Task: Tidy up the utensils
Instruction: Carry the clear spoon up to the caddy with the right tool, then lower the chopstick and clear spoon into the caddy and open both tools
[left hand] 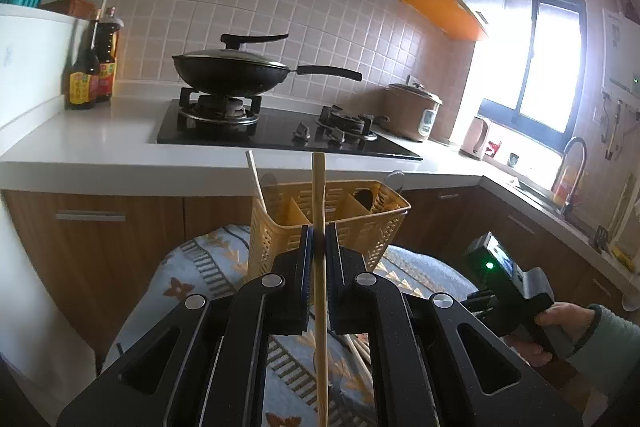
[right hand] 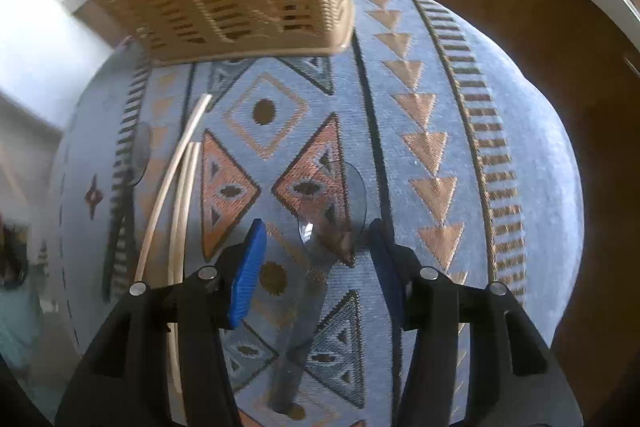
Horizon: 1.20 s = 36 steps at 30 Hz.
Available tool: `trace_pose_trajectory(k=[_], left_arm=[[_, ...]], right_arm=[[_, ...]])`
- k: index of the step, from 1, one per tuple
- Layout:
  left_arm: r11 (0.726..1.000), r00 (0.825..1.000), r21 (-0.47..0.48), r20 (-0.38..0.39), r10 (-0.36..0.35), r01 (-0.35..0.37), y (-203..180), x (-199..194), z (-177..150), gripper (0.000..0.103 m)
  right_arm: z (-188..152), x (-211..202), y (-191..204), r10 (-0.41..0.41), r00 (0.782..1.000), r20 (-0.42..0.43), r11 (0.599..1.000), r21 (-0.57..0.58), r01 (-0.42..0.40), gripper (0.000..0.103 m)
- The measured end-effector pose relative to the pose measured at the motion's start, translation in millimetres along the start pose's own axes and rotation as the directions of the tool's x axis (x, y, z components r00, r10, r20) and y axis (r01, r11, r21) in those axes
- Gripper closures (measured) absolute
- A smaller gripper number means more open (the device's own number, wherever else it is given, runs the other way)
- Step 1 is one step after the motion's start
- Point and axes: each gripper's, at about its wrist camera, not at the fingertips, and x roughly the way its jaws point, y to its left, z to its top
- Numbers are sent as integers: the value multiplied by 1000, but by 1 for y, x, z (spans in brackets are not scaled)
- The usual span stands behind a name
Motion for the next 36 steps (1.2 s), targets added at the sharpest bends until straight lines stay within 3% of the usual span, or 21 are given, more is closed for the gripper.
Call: trace_pose_trajectory(k=[3, 5, 6, 9, 13, 15, 18, 19, 20, 21, 24, 27, 28, 30, 33, 36], left_arm=[[1000, 1000, -1, -3, -1, 1, -1, 0, -1, 99], [1000, 1000, -3, -2, -1, 1, -1, 0, 0, 99], [1000, 1000, -3, -3, -2, 2, -1, 0, 0, 99], [1000, 1000, -3, 5, -2, 2, -1, 0, 0, 99], [1000, 999, 6, 51, 6, -7, -5, -3, 7, 99], [1000, 995, 7, 98, 12, -13, -8, -5, 16, 99], [1000, 983, -11, 181, 6, -4, -13, -7, 33, 99], [1000, 978, -20, 209, 6, -2, -15, -7, 39, 99], [1000, 972, -29, 234, 7, 0, -17, -7, 44, 99], [999, 966, -36, 257, 9, 1, -19, -7, 50, 99], [998, 935, -64, 353, 30, -8, -26, -4, 66, 99], [996, 906, -87, 420, 57, -22, -30, 4, 76, 99], [995, 896, -91, 439, 70, -33, -31, 8, 78, 99], [994, 883, -102, 462, 89, -47, -33, 19, 81, 99], [990, 880, -126, 460, 117, -66, -32, 42, 82, 99], [985, 887, -159, 443, 129, -64, -26, 63, 81, 99]], right_arm=[[8, 1, 4, -39, 999, -11, 996, 77, 40, 55], [9, -3, 6, -116, 993, -11, 990, 74, 116, 71], [9, -3, 10, -148, 989, -5, 987, 58, 148, 73], [15, 0, 24, -130, 991, 14, 990, 57, 129, 73], [-6, -51, 33, -40, 984, 171, 999, 23, 36, 73], [-8, -88, 45, 11, 954, 298, 1000, -13, -7, 73], [-2, -136, 59, 49, 883, 468, 998, -56, -26, 73], [-1, -156, 67, 72, 832, 550, 997, -70, -40, 73], [0, -167, 68, 84, 802, 591, 996, -76, -48, 73], [3, -181, 74, 90, 751, 654, 996, -78, -52, 73], [14, -210, 80, 65, 621, 781, 998, -54, -36, 73], [33, -228, 70, 4, 515, 857, 1000, -3, -3, 73], [39, -230, 73, -35, 463, 886, 999, 24, 28, 73], [46, -230, 62, -81, 394, 915, 996, 64, 55, 73], [61, -228, 52, -131, 341, 931, 991, 115, 67, 73], [74, -211, 40, -149, 357, 922, 989, 140, 52, 73]])
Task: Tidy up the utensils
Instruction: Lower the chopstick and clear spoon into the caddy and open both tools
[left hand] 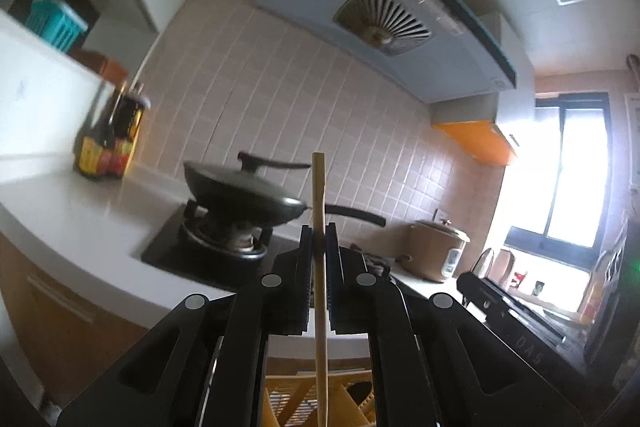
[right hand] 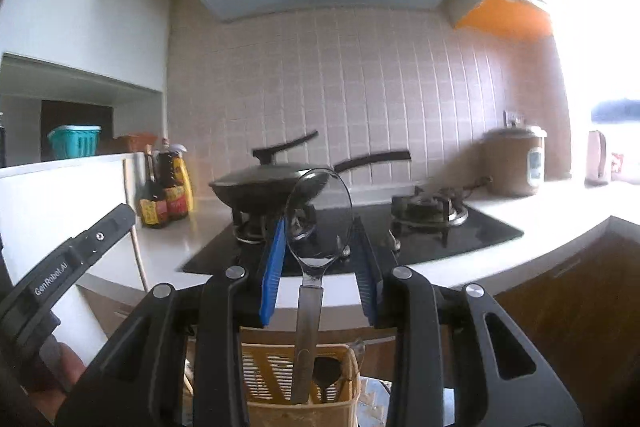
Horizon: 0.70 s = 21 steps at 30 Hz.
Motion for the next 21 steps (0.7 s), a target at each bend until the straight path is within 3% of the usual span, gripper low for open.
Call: trace_pose_trajectory(k=[7, 13, 21], left_arm=[[998, 998, 4, -13, 57, -57, 9, 28, -31, 99], [999, 998, 25, -44, 49, -48, 13, 28, -43, 98], [999, 997, 38, -74, 5, -2, 12, 4, -35, 75]], right_arm=[[-36, 34, -16, -7, 998, -67, 1000, 5, 8, 73], [-52, 38, -22, 18, 993, -114, 1000, 15, -17, 73], [-51, 17, -23, 75, 983, -166, 997, 49, -67, 72]])
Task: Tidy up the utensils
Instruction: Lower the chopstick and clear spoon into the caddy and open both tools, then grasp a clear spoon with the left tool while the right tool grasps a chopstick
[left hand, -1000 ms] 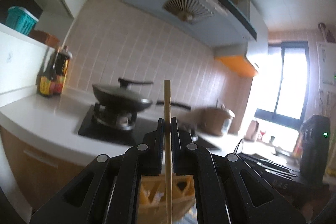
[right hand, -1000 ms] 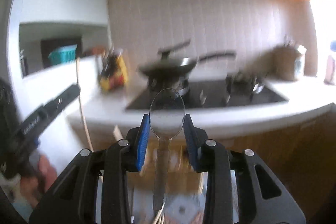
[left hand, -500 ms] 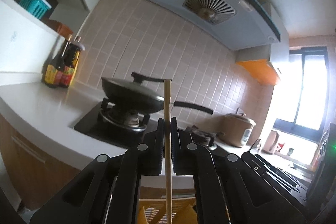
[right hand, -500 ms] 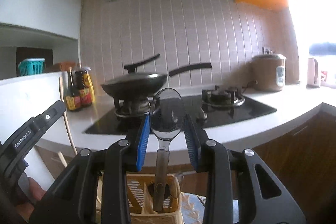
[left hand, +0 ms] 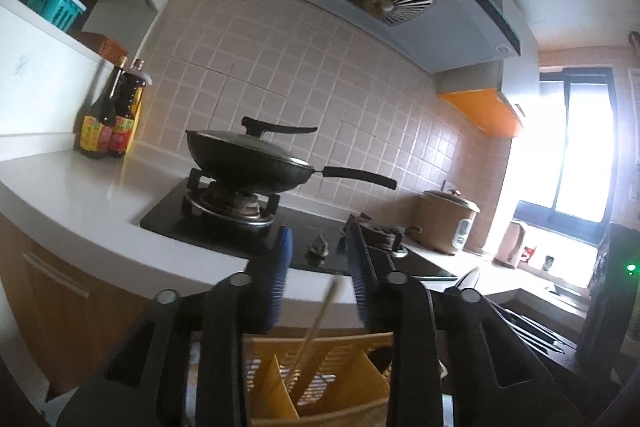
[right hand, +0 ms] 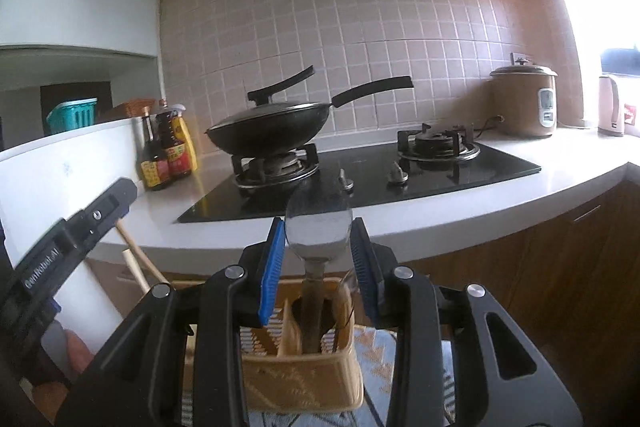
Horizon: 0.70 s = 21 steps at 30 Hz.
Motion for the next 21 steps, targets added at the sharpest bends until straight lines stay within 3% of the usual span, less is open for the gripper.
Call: trace_pose_trajectory(k=[4, 9, 13, 15, 18, 20, 21], left_arm=[[1000, 1000, 6, 4, -25, 25, -1, -29, 15, 75], [999, 999, 12, -8, -47, 47, 0, -63, 36, 75], [996, 992, 36, -103, -77, 81, 2, -87, 53, 73], [995, 977, 37, -197, -84, 93, 3, -92, 57, 70], [991, 923, 11, -368, -117, 130, 11, -91, 50, 70], [988, 837, -15, -530, -138, 153, 17, -84, 30, 70], [986, 785, -35, -601, -149, 160, 21, -78, 16, 70]], right_arm=[[5, -21, 5, 16, 1000, -4, 1000, -11, -16, 56], [15, -53, 11, 24, 999, -23, 1000, -8, -24, 56], [26, -77, 15, 4, 994, -110, 1000, -1, -4, 56], [27, -83, 17, -9, 982, -190, 1000, -2, 8, 56], [20, -86, 21, -8, 948, -318, 1000, -23, 1, 56], [7, -85, 25, 3, 905, -426, 999, -30, -17, 56], [-3, -82, 26, 14, 873, -488, 999, -19, -27, 56]])
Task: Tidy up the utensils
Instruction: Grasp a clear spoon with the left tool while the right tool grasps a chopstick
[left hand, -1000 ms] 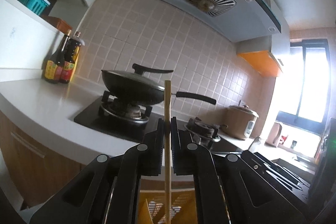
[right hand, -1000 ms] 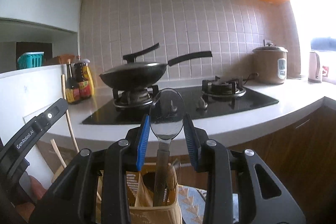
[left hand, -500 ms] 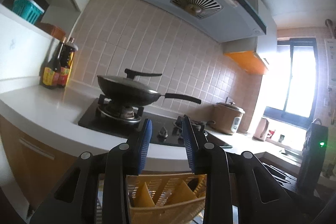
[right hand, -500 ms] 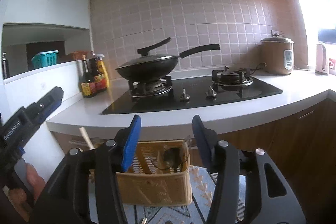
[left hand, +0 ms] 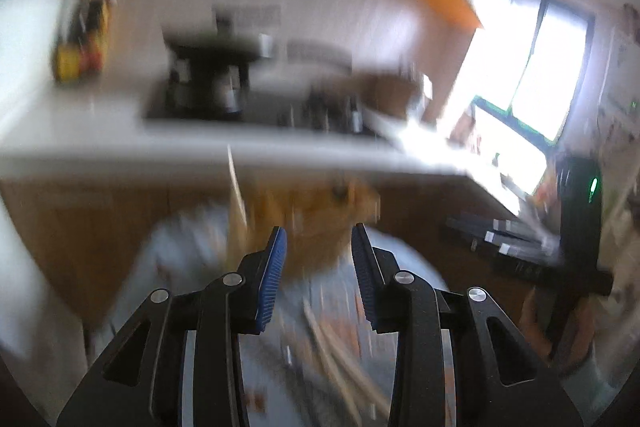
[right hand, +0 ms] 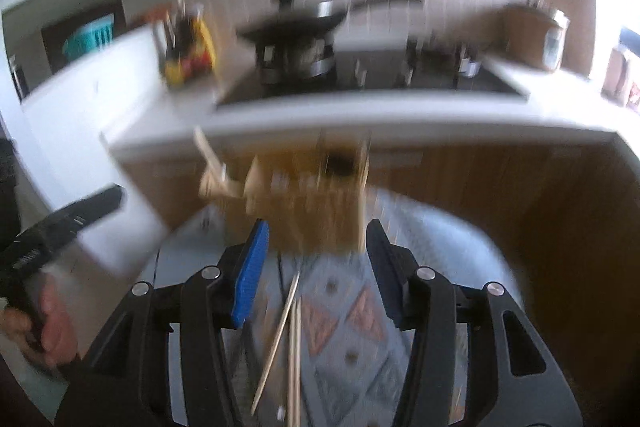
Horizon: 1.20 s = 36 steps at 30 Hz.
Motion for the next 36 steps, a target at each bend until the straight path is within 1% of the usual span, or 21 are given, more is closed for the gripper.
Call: trace_pose_trajectory(k=[2, 3, 5, 6, 7, 9, 11, 13, 15, 16, 17, 21, 23, 24, 26, 29, 31, 32, 33, 35, 36], left_arm=[[1000, 994, -20, -112, -11, 9, 10, 18, -17, 70], [1000, 985, -17, -170, 3, -6, 14, 28, -26, 70], [1000, 952, 9, -305, 15, -13, 18, 52, -51, 69], [1000, 937, 14, -348, 7, -3, 19, 59, -60, 69], [1000, 915, 21, -404, -6, 16, 18, 70, -73, 68], [999, 889, 42, -458, -11, 34, 15, 83, -90, 68], [998, 860, 62, -510, 22, 11, 12, 98, -105, 68], [997, 829, 83, -558, 37, 11, 11, 110, -116, 68], [993, 814, 115, -576, 77, -13, 10, 118, -123, 68], [992, 809, 127, -581, 89, -18, 9, 119, -126, 68], [990, 813, 138, -573, 98, -23, 8, 119, -127, 68], [982, 812, 182, -564, 149, -54, 4, 121, -130, 69], [980, 812, 185, -561, 163, -68, 3, 122, -129, 75], [980, 812, 184, -560, 165, -72, 3, 122, -129, 79], [982, 814, 166, -556, 169, -90, 8, 121, -128, 83], [989, 818, 117, -557, 140, -90, 15, 117, -126, 84], [988, 821, 120, -552, 145, -94, 12, 115, -127, 80], [986, 822, 134, -549, 153, -95, 9, 115, -127, 75], [980, 822, 167, -541, 181, -106, 4, 116, -129, 75], [966, 820, 222, -523, 232, -132, -7, 118, -131, 75], [954, 818, 260, -510, 267, -149, -11, 119, -133, 80]], right_arm=[[-11, 13, 0, 29, 995, -96, 999, 17, -27, 56], [-18, 22, -2, 40, 988, -148, 999, 37, -35, 56], [-29, 35, -3, 40, 977, -209, 998, 47, -30, 56], [-34, 41, -4, 40, 971, -234, 998, 50, -29, 56], [-41, 51, -5, 40, 962, -269, 998, 55, -26, 56], [-48, 67, -6, 58, 945, -322, 997, 73, -37, 56], [-52, 80, -6, 76, 931, -357, 995, 87, -48, 56], [-56, 95, -3, 70, 922, -380, 996, 82, -42, 58], [-59, 106, -1, 68, 916, -394, 996, 74, -42, 58], [-60, 112, 1, 71, 912, -404, 997, 68, -48, 60], [-61, 118, 3, 70, 909, -411, 997, 63, -48, 60], [-61, 139, 8, 65, 898, -435, 998, 52, -47, 60], [-59, 149, 9, 63, 896, -440, 998, 49, -46, 62], [-58, 156, 8, 57, 895, -443, 998, 50, -39, 66], [-55, 166, 7, 71, 890, -450, 997, 67, -46, 67], [-52, 182, 2, 119, 880, -459, 990, 121, -70, 68], [-49, 190, 2, 147, 876, -459, 985, 144, -90, 68], [-48, 194, 2, 143, 875, -462, 986, 143, -86, 68], [-47, 197, 3, 140, 875, -464, 986, 142, -83, 68], [-46, 203, 4, 143, 870, -471, 986, 146, -83, 68], [-46, 205, 5, 141, 869, -474, 986, 145, -81, 69]])
